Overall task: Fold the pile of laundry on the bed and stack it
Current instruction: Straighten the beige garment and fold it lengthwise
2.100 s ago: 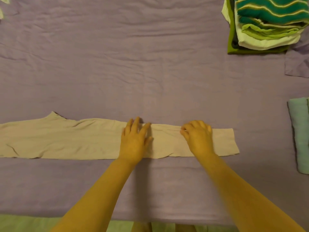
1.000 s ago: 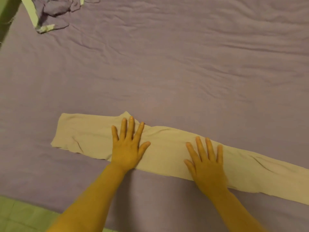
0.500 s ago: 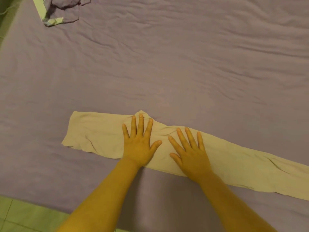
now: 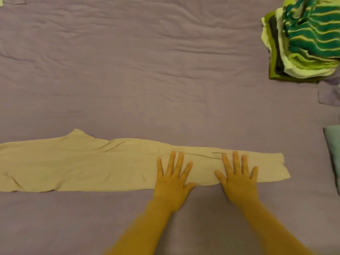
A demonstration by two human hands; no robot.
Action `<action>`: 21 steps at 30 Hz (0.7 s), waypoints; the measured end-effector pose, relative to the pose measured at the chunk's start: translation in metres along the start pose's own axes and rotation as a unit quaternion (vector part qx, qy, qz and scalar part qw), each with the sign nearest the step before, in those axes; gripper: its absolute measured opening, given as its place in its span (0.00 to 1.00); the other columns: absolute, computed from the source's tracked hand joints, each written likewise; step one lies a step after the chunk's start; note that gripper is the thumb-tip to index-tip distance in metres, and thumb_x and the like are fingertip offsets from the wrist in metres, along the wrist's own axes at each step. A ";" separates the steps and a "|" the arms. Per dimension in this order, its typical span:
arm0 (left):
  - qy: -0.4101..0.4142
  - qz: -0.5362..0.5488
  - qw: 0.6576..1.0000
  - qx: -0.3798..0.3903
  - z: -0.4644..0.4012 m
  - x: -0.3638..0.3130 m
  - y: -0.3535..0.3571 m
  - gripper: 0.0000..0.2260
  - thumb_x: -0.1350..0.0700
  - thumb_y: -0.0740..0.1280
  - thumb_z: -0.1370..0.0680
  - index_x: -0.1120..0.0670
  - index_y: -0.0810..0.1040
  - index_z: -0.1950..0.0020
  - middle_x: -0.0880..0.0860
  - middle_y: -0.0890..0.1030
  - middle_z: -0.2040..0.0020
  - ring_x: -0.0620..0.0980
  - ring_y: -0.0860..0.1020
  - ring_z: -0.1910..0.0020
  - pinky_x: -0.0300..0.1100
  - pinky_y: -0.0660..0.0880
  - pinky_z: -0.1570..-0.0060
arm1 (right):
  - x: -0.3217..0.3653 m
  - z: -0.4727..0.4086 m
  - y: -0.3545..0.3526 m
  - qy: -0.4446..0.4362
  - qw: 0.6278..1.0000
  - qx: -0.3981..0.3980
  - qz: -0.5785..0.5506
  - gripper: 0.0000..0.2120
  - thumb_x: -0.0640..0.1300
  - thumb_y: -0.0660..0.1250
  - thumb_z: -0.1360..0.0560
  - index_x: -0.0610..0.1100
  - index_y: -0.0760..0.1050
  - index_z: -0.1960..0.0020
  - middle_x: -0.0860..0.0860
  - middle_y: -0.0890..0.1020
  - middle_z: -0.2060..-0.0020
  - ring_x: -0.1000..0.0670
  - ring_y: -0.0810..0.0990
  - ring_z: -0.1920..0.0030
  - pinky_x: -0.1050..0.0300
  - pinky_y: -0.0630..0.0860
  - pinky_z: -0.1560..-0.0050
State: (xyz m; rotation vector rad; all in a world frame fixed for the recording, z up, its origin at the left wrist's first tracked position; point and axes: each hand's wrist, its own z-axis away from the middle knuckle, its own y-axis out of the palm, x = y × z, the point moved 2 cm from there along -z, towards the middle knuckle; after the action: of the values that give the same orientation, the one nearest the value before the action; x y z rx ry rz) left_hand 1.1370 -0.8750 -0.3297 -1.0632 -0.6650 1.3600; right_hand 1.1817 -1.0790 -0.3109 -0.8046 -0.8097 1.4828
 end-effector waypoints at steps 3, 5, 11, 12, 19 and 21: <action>-0.015 -0.010 1.000 0.024 -0.005 -0.010 0.010 0.33 0.32 0.39 0.25 0.47 0.49 0.23 0.57 0.46 0.23 0.63 0.42 0.24 0.69 0.41 0.32 | -0.023 -0.007 -0.009 -0.065 0.998 -0.008 -0.010 0.34 0.60 0.37 0.20 0.45 0.73 0.32 0.39 0.73 0.34 0.33 0.73 0.36 0.28 0.70 0.44; -0.039 0.004 0.999 0.013 -0.004 -0.017 0.005 0.35 0.31 0.35 0.26 0.47 0.47 0.24 0.57 0.44 0.23 0.63 0.42 0.24 0.68 0.40 0.30 | -0.046 -0.010 -0.018 -0.065 0.996 -0.050 -0.045 0.32 0.55 0.38 0.18 0.42 0.75 0.35 0.39 0.74 0.34 0.34 0.72 0.35 0.34 0.72 0.42; 0.013 0.023 0.999 0.047 -0.027 -0.090 -0.011 0.36 0.31 0.27 0.29 0.44 0.40 0.24 0.53 0.36 0.23 0.61 0.31 0.27 0.62 0.31 0.30 | -0.131 -0.027 -0.028 0.129 0.970 -0.057 -0.198 0.33 0.49 0.62 0.21 0.45 0.49 0.22 0.42 0.50 0.23 0.40 0.51 0.24 0.42 0.57 0.29; 0.016 0.037 0.998 0.057 -0.035 -0.104 -0.010 0.36 0.31 0.28 0.29 0.44 0.39 0.23 0.52 0.34 0.24 0.59 0.29 0.28 0.60 0.28 0.31 | -0.136 -0.030 -0.029 0.130 0.967 -0.045 -0.217 0.37 0.50 0.64 0.22 0.45 0.46 0.22 0.42 0.51 0.23 0.40 0.53 0.25 0.43 0.56 0.29; -0.038 0.159 0.985 0.059 -0.060 -0.148 -0.020 0.26 0.40 0.49 0.18 0.49 0.59 0.23 0.53 0.48 0.21 0.54 0.44 0.22 0.54 0.42 0.25 | -0.133 -0.038 -0.039 0.214 0.906 -0.008 -0.365 0.36 0.44 0.70 0.26 0.41 0.54 0.24 0.41 0.68 0.31 0.37 0.70 0.34 0.45 0.69 0.40; -0.080 0.309 0.947 0.022 -0.059 -0.145 -0.040 0.21 0.44 0.54 0.18 0.52 0.71 0.30 0.55 0.66 0.26 0.53 0.61 0.27 0.48 0.56 0.28 | -0.119 -0.030 -0.054 0.160 0.899 -0.054 -0.404 0.30 0.39 0.67 0.25 0.42 0.60 0.27 0.43 0.73 0.34 0.40 0.74 0.38 0.55 0.70 0.47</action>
State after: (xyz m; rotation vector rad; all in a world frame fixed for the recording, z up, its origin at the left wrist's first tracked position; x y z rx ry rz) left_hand 1.1855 -1.0235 -0.2904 -1.1857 -0.4244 2.0097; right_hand 1.2421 -1.1940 -0.2774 -0.6463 -0.8346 0.5508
